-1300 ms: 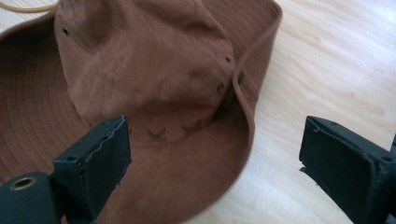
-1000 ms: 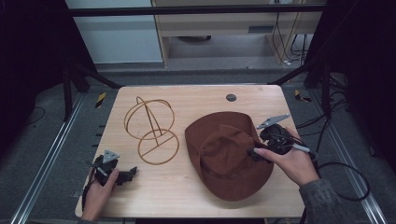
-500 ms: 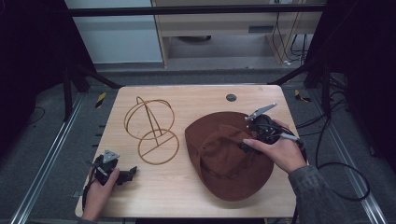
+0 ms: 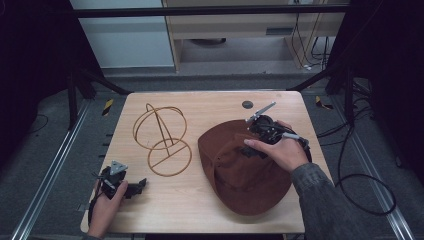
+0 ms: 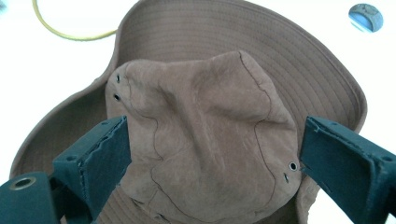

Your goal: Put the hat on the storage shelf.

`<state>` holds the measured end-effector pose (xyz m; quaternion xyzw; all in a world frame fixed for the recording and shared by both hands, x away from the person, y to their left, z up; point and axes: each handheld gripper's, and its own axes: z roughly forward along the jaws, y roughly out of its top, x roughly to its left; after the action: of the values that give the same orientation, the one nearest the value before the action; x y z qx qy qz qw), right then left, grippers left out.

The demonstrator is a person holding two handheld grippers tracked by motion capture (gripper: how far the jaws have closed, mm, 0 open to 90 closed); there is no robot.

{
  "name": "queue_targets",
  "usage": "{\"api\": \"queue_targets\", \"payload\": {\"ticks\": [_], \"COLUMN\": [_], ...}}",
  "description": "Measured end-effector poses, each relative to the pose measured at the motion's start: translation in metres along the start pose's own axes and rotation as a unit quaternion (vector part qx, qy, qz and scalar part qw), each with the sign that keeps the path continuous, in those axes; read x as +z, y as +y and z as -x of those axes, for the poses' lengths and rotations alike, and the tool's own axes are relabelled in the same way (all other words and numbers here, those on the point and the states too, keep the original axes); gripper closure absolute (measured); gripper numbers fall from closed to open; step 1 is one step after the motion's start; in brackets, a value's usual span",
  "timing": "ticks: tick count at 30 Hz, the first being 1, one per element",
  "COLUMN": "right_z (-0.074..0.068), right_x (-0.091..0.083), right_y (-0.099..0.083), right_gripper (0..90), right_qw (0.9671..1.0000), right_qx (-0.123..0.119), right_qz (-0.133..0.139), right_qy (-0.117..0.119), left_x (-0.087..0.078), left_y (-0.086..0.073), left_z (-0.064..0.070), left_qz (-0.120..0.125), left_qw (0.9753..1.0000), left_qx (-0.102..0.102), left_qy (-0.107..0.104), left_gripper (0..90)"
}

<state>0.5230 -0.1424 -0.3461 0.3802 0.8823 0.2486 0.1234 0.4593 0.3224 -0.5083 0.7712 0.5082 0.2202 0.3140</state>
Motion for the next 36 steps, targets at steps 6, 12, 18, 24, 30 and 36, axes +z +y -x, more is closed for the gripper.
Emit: {"api": "queue_targets", "payload": {"ticks": [6,12,18,24,30,36], "right_z": [-0.004,-0.006,-0.005,-0.009,-0.009,-0.007], "right_x": [0.011,0.023,0.034,0.050,0.056,0.060], "right_y": [-0.004,-0.001,0.002,0.001,-0.005,-0.007], "right_gripper": [10.2,10.7,13.3,16.9,19.5,29.0], "right_qw": [0.9999,0.9996,0.9995,0.9994,0.9993,0.9996], "right_qx": [0.005,-0.002,-0.001,-0.005,-0.002,-0.001], "right_qz": [-0.016,-0.025,-0.029,-0.034,-0.032,-0.023], "right_qy": [0.002,0.008,0.010,0.009,0.017,0.015], "left_x": [-0.001,-0.001,-0.002,-0.004,-0.004,-0.004], "left_y": [-0.001,-0.001,-0.002,-0.004,-0.004,-0.004], "left_z": [0.000,0.000,0.001,0.001,0.001,0.001], "left_qz": [0.001,0.001,0.000,0.000,0.000,0.000], "left_qw": [1.0000,1.0000,1.0000,1.0000,1.0000,1.0000], "left_qx": [0.000,0.000,0.002,0.003,0.001,0.001], "left_qy": [0.000,0.000,-0.001,-0.003,-0.002,-0.002], "left_gripper": [0.0,0.0,0.0,0.0,0.0,0.0]}}
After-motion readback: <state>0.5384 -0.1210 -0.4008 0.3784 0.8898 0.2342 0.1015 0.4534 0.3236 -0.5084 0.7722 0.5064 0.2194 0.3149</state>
